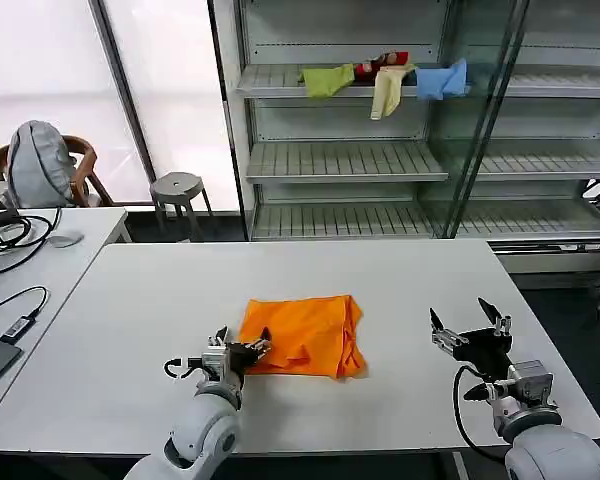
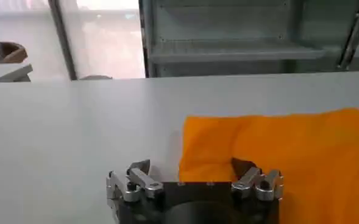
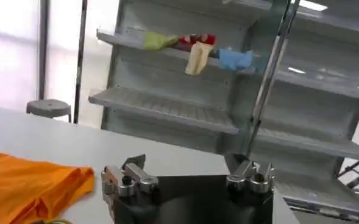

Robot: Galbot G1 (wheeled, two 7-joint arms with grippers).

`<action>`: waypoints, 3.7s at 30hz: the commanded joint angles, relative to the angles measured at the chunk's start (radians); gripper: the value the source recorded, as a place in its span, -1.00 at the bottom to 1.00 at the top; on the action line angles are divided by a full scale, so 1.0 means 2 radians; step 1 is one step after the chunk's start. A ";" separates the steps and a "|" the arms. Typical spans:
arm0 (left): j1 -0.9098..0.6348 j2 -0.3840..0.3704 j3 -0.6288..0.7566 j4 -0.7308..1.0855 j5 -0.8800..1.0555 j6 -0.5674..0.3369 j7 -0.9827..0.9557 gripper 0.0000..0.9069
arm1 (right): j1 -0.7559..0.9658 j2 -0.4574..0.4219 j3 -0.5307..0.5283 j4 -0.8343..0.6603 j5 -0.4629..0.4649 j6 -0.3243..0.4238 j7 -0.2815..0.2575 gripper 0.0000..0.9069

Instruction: Fold and organize the clothes.

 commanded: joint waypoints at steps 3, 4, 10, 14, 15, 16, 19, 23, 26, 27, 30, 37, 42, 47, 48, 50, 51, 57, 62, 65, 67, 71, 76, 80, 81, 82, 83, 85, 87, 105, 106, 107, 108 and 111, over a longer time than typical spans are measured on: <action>0.000 -0.003 0.008 0.009 -0.024 0.006 -0.008 -0.96 | 0.000 0.001 -0.001 -0.001 0.000 0.000 0.000 1.00; 0.001 -0.003 0.009 0.009 -0.024 0.005 -0.007 -0.96 | -0.001 0.001 -0.001 -0.001 0.000 0.000 0.000 1.00; 0.005 -0.006 0.014 0.008 -0.021 0.003 -0.007 -0.96 | -0.002 0.001 0.000 -0.001 0.000 0.000 0.000 1.00; 0.010 -0.008 0.014 0.008 -0.015 0.002 -0.001 -0.96 | -0.002 0.001 -0.001 -0.001 -0.001 0.000 0.000 1.00; 0.010 -0.008 0.014 0.009 -0.014 0.001 0.000 -0.96 | -0.002 0.001 -0.002 -0.001 -0.001 0.000 0.000 1.00; 0.011 -0.008 0.014 0.008 -0.014 0.001 0.001 -0.96 | -0.002 0.001 -0.002 -0.001 -0.001 0.000 0.000 1.00; 0.012 -0.007 0.013 0.007 -0.010 0.000 0.004 -0.96 | -0.002 0.002 -0.003 -0.001 -0.002 0.000 0.001 1.00; 0.014 -0.004 0.004 0.004 0.000 -0.002 0.013 -0.96 | -0.003 0.003 -0.005 0.001 -0.003 0.000 0.001 1.00; 0.017 0.002 -0.008 -0.004 0.020 -0.003 0.025 -0.96 | -0.003 0.003 -0.007 0.001 -0.004 0.000 0.001 1.00; 0.018 0.008 -0.016 -0.009 0.027 -0.001 0.028 -0.96 | -0.002 0.003 -0.008 0.001 -0.004 0.000 0.001 1.00; 0.026 0.028 -0.048 -0.027 0.047 0.001 0.043 -0.96 | 0.002 0.004 -0.012 0.001 -0.005 0.000 0.001 1.00; 0.088 0.126 -0.217 -0.091 0.044 0.009 0.134 -0.98 | 0.016 0.002 -0.021 -0.005 -0.004 0.000 -0.001 1.00; 0.132 0.195 -0.357 -0.089 0.002 0.010 0.180 -0.96 | 0.031 0.005 -0.033 -0.011 -0.004 0.001 -0.003 1.00; 0.159 0.246 -0.440 -0.096 -0.021 0.011 0.204 -0.96 | 0.041 0.007 -0.038 -0.016 -0.004 0.004 -0.007 1.00; 0.163 0.252 -0.445 -0.103 -0.019 0.011 0.206 -0.96 | 0.042 0.006 -0.038 -0.017 -0.004 0.005 -0.008 1.00; 0.166 0.253 -0.446 -0.118 -0.013 0.011 0.211 -0.96 | 0.041 0.006 -0.035 -0.017 -0.003 0.006 -0.008 1.00; 0.166 0.248 -0.442 -0.127 -0.006 0.011 0.214 -0.96 | 0.039 0.005 -0.034 -0.017 -0.003 0.007 -0.009 1.00; 0.140 0.186 -0.335 -0.181 0.046 0.010 0.225 -0.96 | 0.016 0.002 -0.024 -0.009 -0.004 0.009 -0.009 1.00; 0.104 0.102 -0.115 -0.202 0.088 0.009 0.215 -0.96 | -0.001 -0.002 -0.011 -0.002 -0.004 0.007 -0.008 1.00; 0.088 0.037 -0.011 -0.181 0.137 0.003 0.214 -0.96 | -0.004 -0.003 -0.008 0.000 -0.005 0.005 -0.005 1.00; 0.065 0.000 0.027 -0.165 0.177 -0.015 0.222 -0.96 | -0.005 -0.002 -0.008 0.002 -0.007 0.003 -0.004 1.00; 0.008 -0.040 0.070 -0.112 0.196 -0.020 0.229 -0.96 | -0.007 -0.001 -0.007 0.006 -0.009 0.000 -0.002 1.00; -0.028 -0.051 0.088 -0.060 0.214 -0.019 0.216 -0.96 | -0.005 -0.006 0.003 0.008 -0.014 0.000 0.005 1.00; -0.038 -0.047 0.106 -0.040 0.233 -0.018 0.211 -0.96 | 0.009 -0.015 0.008 0.013 -0.001 0.002 0.016 1.00; -0.042 -0.049 0.107 -0.036 0.233 -0.018 0.211 -0.96 | 0.017 -0.018 0.012 0.009 -0.001 0.001 0.015 1.00; -0.044 -0.050 0.108 -0.033 0.233 -0.019 0.212 -0.96 | 0.020 -0.020 0.012 0.007 -0.002 0.002 0.015 1.00; -0.048 -0.052 0.109 -0.028 0.233 -0.020 0.212 -0.96 | 0.023 -0.022 0.013 0.005 -0.001 0.004 0.016 1.00; -0.056 -0.058 0.113 -0.015 0.235 -0.030 0.212 -0.96 | 0.028 -0.025 0.016 -0.002 0.000 0.012 0.015 1.00; -0.060 -0.064 0.118 -0.005 0.239 -0.037 0.215 -0.96 | 0.029 -0.028 0.021 -0.005 -0.003 0.013 0.013 1.00; -0.052 -0.057 0.028 -0.061 0.147 -0.087 0.228 1.00 | 0.063 -0.030 0.012 -0.033 0.000 0.032 0.009 1.00; -0.046 -0.043 0.011 -0.069 0.151 -0.093 0.235 1.00 | 0.064 -0.029 0.010 -0.035 -0.001 0.032 0.009 1.00; -0.040 -0.028 -0.018 -0.076 0.159 -0.100 0.242 1.00 | 0.067 -0.025 0.007 -0.039 -0.004 0.034 0.007 1.00; -0.032 -0.014 -0.042 -0.080 0.162 -0.111 0.251 1.00 | 0.068 -0.023 0.005 -0.042 -0.006 0.037 0.006 1.00; 0.000 0.027 -0.140 -0.083 0.164 -0.144 0.283 1.00 | 0.076 -0.013 -0.007 -0.055 -0.016 0.047 0.002 1.00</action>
